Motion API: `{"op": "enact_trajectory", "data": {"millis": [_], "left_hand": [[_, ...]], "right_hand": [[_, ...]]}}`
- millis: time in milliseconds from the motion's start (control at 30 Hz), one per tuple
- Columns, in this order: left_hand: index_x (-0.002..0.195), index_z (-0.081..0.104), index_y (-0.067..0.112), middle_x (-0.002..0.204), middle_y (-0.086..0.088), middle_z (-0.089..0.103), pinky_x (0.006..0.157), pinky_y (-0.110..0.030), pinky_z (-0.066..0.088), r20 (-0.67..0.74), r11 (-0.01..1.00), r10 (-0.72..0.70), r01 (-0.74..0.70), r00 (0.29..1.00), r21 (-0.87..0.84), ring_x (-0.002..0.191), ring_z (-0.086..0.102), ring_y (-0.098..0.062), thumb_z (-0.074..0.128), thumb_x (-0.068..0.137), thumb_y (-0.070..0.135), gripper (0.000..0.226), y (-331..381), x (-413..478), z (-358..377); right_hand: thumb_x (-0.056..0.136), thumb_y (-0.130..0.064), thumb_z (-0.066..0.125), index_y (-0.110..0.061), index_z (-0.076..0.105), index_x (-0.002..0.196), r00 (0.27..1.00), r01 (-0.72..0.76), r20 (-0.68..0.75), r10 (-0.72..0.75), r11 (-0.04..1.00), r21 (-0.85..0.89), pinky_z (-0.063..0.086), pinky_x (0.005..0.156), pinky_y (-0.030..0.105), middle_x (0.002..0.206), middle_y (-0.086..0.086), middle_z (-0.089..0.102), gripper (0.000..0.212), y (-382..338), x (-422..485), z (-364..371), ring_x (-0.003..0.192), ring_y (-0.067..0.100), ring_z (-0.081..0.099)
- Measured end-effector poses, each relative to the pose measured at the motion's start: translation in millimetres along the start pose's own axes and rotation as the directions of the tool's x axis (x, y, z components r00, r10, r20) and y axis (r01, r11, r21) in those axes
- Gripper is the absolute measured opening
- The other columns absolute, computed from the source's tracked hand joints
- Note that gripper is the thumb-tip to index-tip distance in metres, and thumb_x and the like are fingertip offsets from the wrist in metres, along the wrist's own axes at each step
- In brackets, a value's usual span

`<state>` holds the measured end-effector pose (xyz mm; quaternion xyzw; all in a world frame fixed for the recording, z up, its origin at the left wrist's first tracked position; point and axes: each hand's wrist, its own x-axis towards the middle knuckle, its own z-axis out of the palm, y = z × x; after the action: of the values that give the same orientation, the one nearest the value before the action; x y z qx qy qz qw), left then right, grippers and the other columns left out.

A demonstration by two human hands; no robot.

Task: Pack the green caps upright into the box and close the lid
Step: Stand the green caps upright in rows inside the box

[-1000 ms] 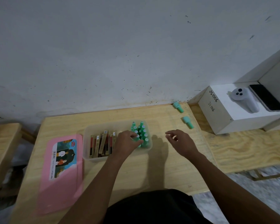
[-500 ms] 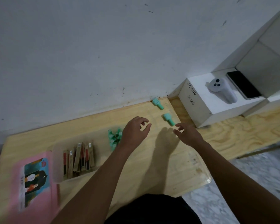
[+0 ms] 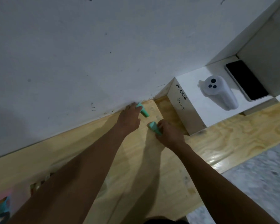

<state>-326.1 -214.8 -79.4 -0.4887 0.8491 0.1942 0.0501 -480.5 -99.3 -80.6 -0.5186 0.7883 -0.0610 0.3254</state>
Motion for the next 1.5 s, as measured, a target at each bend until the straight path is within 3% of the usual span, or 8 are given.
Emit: {"op": "enact_trajectory", "data": {"millis": [300,500,700,933,1033,1233,1400,1500], "left_hand": [[0.132,0.045,0.02,0.135,-0.008,0.044,0.096,-0.041,0.042,-0.053,0.969,0.136,-0.121,0.989,0.216,0.122,0.044,-0.027,0.051,0.093,0.026,0.04,6,24,17],[0.118,0.05,0.015,0.124,-0.011,0.046,0.08,-0.037,0.048,-0.008,0.963,-0.021,0.019,1.0,-0.27,0.104,0.055,-0.028,0.057,0.09,0.022,0.029,-2,3,9],[0.108,0.049,0.021,0.093,-0.007,0.053,0.061,-0.034,0.048,0.141,0.557,-0.136,0.193,0.981,-0.808,0.064,0.052,-0.02,0.058,0.092,0.028,0.019,-12,-57,-14],[0.113,0.058,0.019,0.085,-0.012,0.052,0.065,-0.037,0.049,0.273,-0.036,-0.081,0.271,0.959,-0.962,0.06,0.052,-0.024,0.047,0.098,0.026,0.02,-26,-138,-47],[0.108,0.056,0.019,0.086,-0.015,0.058,0.075,-0.043,0.051,0.242,-0.16,-0.102,0.224,0.965,-0.961,0.067,0.06,-0.028,0.043,0.099,0.032,0.021,-36,-172,-52],[0.112,0.061,0.014,0.115,-0.012,0.069,0.087,-0.041,0.053,0.125,-0.121,-0.221,0.1,0.967,-0.988,0.099,0.069,-0.032,0.05,0.097,0.029,0.024,-65,-237,-50],[0.094,0.072,0.015,0.099,-0.013,0.074,0.078,-0.034,0.059,0.04,0.046,-0.427,0.065,0.903,-0.997,0.084,0.074,-0.027,0.069,0.084,0.032,0.021,-86,-278,-48],[0.094,0.076,0.01,0.087,-0.012,0.076,0.067,-0.03,0.06,-0.027,0.168,-0.525,0.073,0.851,-0.983,0.071,0.074,-0.025,0.076,0.076,0.035,0.03,-93,-294,-42]], "right_hand": [[0.09,-0.025,0.067,-0.015,0.066,0.12,0.999,-0.051,0.011,0.052,0.881,0.471,0.05,0.072,0.019,0.11,0.001,0.068,0.032,23,5,-12,0.094,0.011,0.062],[0.093,-0.034,0.062,-0.012,0.075,0.097,0.983,-0.17,0.072,0.167,0.707,0.686,0.052,0.073,0.029,0.09,0.0,0.068,0.025,19,-10,-18,0.078,0.013,0.06],[0.095,-0.037,0.058,-0.007,0.069,0.101,0.981,-0.192,0.158,0.11,0.52,0.832,0.048,0.073,0.03,0.079,0.0,0.057,0.032,-7,-40,-22,0.073,0.013,0.05],[0.094,-0.036,0.06,-0.008,0.071,0.101,0.986,-0.154,0.166,0.017,0.48,0.864,0.048,0.075,0.03,0.079,0.0,0.054,0.031,-51,-85,-7,0.071,0.011,0.049],[0.094,-0.035,0.059,-0.009,0.071,0.096,0.986,-0.132,0.167,-0.027,0.492,0.86,0.048,0.072,0.028,0.076,0.0,0.053,0.028,-70,-105,2,0.07,0.011,0.048],[0.094,-0.033,0.06,-0.007,0.07,0.106,0.977,-0.085,0.178,-0.121,0.544,0.835,0.047,0.072,0.029,0.079,0.0,0.056,0.031,-95,-137,20,0.07,0.01,0.049],[0.092,-0.034,0.063,-0.012,0.074,0.097,0.973,0.07,0.114,-0.201,0.727,0.683,0.048,0.071,0.028,0.082,0.003,0.063,0.025,-109,-155,34,0.071,0.01,0.053],[0.092,-0.028,0.064,-0.017,0.075,0.096,0.938,0.306,0.011,-0.347,0.842,0.444,0.043,0.06,0.012,0.077,-0.008,0.067,0.016,-119,-162,41,0.061,-0.004,0.055]]}}
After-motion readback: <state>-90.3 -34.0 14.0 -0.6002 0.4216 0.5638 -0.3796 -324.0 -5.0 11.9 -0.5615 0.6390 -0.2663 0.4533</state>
